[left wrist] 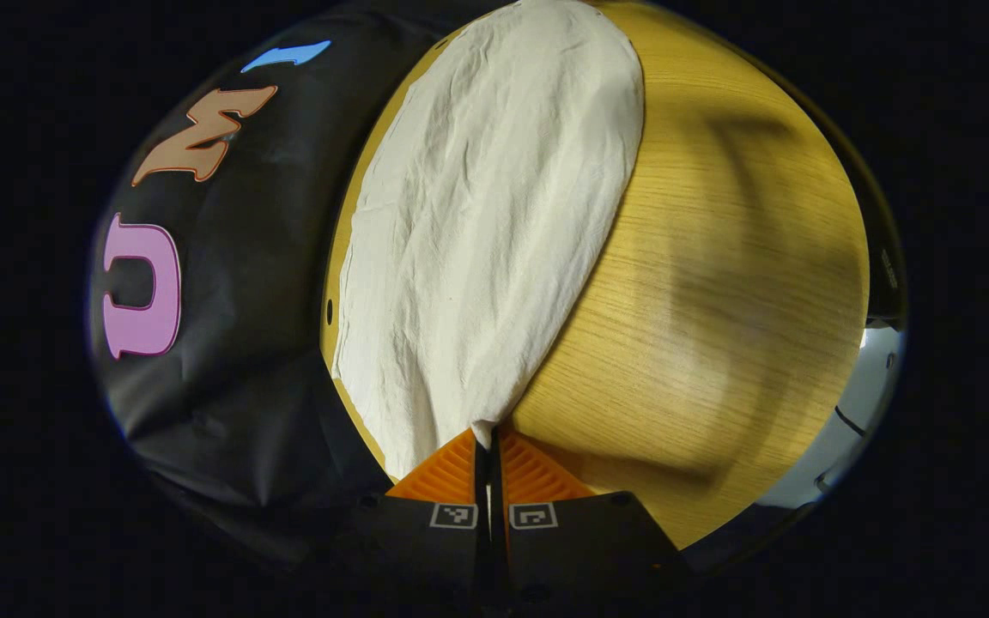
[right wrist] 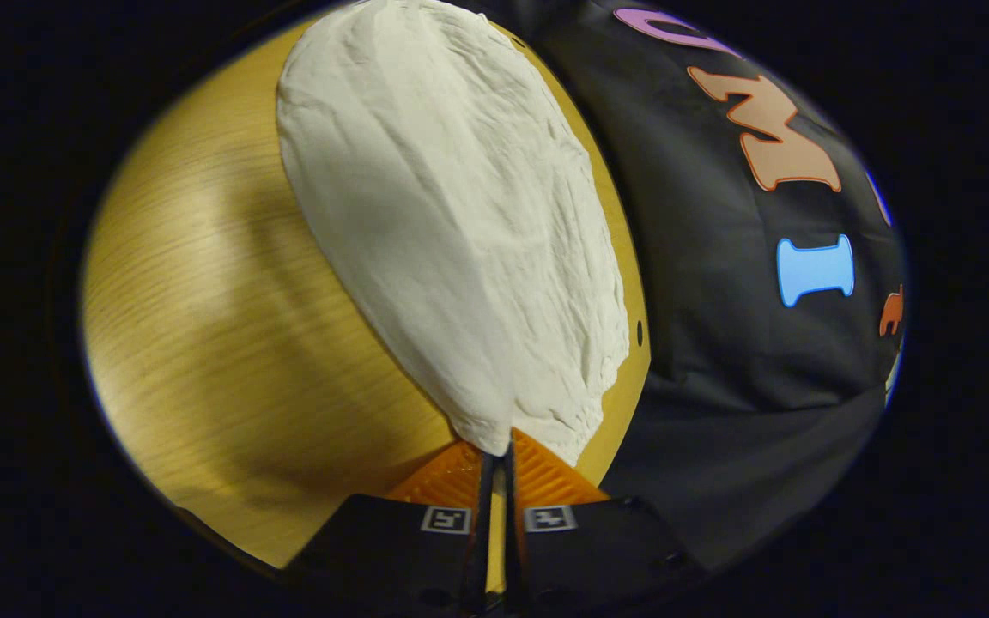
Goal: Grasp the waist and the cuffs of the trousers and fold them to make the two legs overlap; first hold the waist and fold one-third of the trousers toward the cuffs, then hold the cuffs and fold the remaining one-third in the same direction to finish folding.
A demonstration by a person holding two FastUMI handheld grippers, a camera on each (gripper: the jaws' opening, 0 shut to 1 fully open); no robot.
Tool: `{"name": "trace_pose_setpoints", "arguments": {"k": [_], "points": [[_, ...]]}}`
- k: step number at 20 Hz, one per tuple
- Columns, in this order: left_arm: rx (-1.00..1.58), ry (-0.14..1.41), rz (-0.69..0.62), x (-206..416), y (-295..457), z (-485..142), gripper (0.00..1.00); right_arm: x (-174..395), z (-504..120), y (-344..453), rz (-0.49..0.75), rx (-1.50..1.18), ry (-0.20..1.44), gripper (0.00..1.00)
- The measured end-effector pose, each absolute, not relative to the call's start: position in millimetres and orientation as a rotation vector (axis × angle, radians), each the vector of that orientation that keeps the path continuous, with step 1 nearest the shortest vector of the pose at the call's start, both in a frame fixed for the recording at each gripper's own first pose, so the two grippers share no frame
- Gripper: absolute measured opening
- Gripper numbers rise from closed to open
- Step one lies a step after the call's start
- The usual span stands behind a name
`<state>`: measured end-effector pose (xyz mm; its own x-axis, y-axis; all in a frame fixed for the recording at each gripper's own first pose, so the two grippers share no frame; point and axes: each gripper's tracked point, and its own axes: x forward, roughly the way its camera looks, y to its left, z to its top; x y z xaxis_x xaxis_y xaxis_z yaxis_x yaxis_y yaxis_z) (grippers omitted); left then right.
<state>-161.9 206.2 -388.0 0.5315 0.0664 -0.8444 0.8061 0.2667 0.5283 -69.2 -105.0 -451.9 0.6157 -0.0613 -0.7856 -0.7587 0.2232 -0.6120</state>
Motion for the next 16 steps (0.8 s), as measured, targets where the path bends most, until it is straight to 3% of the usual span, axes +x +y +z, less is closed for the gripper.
{"name": "trace_pose_setpoints", "arguments": {"k": [5,8,16], "points": [[1.161,0.906,-0.539,-140,216,-374,0.0,-60,-420,-100,0.527,-1.256,0.767,0.1],[1.122,0.886,-0.505,-124,217,-359,0.0,-49,-402,-98,0.499,-1.253,0.738,0.04],[1.055,0.83,-0.41,-79,224,-321,0.0,-5,-354,-85,0.415,-1.228,0.631,0.07]]}}
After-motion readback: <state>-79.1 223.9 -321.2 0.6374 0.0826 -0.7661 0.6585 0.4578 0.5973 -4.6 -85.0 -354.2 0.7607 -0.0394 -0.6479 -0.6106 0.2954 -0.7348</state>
